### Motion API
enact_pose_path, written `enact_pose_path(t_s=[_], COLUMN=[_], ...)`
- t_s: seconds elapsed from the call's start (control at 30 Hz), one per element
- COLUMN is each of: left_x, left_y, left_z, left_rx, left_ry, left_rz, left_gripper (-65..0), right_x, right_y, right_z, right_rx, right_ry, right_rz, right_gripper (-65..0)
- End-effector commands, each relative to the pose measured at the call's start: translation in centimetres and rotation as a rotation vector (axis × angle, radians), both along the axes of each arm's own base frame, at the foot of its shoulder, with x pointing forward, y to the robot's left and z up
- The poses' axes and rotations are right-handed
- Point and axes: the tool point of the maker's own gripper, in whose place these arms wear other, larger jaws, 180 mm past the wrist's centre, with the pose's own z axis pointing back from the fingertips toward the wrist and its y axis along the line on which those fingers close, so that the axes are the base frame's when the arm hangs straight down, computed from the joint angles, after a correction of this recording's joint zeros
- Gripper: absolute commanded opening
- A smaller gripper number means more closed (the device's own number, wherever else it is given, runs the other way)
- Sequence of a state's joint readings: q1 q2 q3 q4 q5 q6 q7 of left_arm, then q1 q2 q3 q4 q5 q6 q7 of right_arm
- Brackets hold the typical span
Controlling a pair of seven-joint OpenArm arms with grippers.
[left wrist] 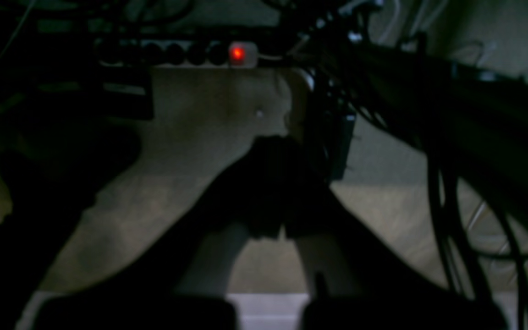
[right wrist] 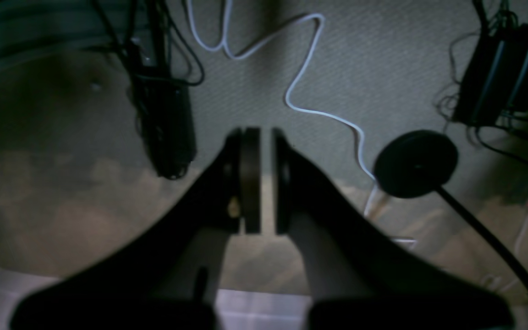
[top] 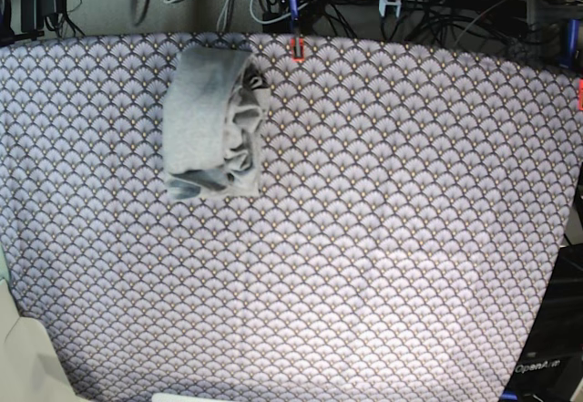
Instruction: Fold the T-shirt properly
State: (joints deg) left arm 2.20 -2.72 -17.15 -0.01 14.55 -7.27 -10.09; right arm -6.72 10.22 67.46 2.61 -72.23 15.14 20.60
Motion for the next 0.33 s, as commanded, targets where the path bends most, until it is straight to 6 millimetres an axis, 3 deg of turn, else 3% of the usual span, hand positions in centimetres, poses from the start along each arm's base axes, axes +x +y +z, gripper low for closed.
enact_pose_path(t_s=[0.0, 0.1, 0.3], left_x=[-0.2, -0.2, -0.2], left_y=[0.5, 2.3, 2.7], left_z=[0.0, 0.1, 0.1], left_rx=[0.011, 0.036, 0.042], left_ry=[0.002, 0.0, 0.004], left_rz=[0.005, 0.031, 0.035], left_gripper=[-65.0, -65.0, -65.0], right_x=[-0.4, -0.4, -0.6], right_y=[-0.2, -0.1, -0.1], right_z=[0.1, 0.0, 0.1], right_rx=[-0.004, -0.002, -0.004], right_ry=[0.004, 0.002, 0.004], right_rz=[0.0, -0.011, -0.013], right_gripper=[-63.3, -65.0, -65.0])
